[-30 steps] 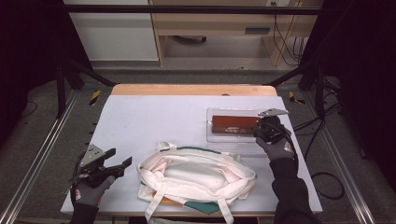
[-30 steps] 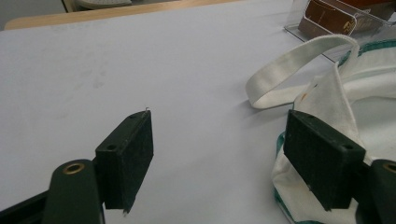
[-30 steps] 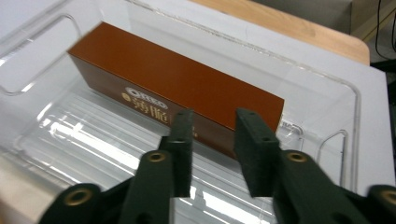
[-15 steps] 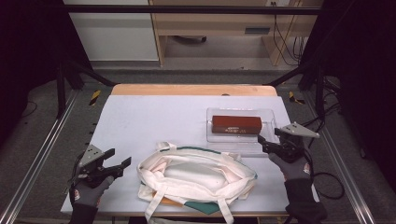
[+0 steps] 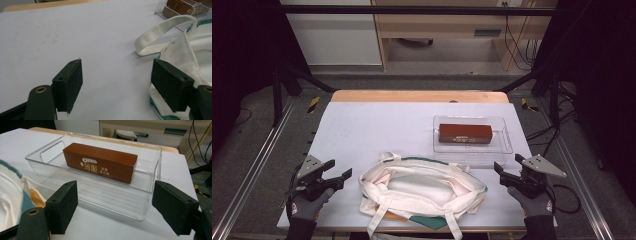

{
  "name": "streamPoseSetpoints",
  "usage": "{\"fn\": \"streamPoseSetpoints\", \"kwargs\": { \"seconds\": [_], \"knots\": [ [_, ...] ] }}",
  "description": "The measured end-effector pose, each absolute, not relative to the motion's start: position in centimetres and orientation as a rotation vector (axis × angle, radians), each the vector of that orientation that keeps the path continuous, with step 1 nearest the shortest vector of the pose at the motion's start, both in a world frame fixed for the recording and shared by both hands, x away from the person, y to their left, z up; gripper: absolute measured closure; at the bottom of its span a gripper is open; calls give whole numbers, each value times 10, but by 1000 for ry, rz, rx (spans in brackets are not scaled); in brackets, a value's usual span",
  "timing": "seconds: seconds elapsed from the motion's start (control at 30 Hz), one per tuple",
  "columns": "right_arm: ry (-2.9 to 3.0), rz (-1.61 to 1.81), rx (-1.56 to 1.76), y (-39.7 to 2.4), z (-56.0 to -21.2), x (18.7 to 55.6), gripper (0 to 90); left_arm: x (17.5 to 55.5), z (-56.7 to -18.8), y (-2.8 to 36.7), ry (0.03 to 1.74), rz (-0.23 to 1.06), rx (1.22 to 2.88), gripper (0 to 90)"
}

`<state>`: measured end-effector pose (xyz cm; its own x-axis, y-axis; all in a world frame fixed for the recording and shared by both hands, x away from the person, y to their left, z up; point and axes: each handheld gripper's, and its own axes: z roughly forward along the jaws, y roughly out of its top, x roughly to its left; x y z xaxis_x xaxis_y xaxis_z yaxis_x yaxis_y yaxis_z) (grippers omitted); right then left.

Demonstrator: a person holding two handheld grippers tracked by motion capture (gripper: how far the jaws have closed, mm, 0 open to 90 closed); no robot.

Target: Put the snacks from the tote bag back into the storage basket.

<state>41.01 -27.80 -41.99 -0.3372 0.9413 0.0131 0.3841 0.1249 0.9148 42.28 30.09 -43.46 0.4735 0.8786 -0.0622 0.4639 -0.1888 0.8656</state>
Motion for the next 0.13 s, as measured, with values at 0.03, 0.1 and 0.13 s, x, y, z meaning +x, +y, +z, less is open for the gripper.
{"fn": "streamPoseSetpoints", "kwargs": {
  "seconds": [0.03,0.1,0.13],
  "knots": [
    [1806,1188,1286,-278,-421,410,216,423,-435,301,1139,578,1824,252],
    [1808,1179,1295,-279,-424,408,216,424,-437,302,1146,573,1827,257],
    [1811,1176,1297,-279,-425,408,216,424,-437,302,1147,575,1831,260]
  ]
}}
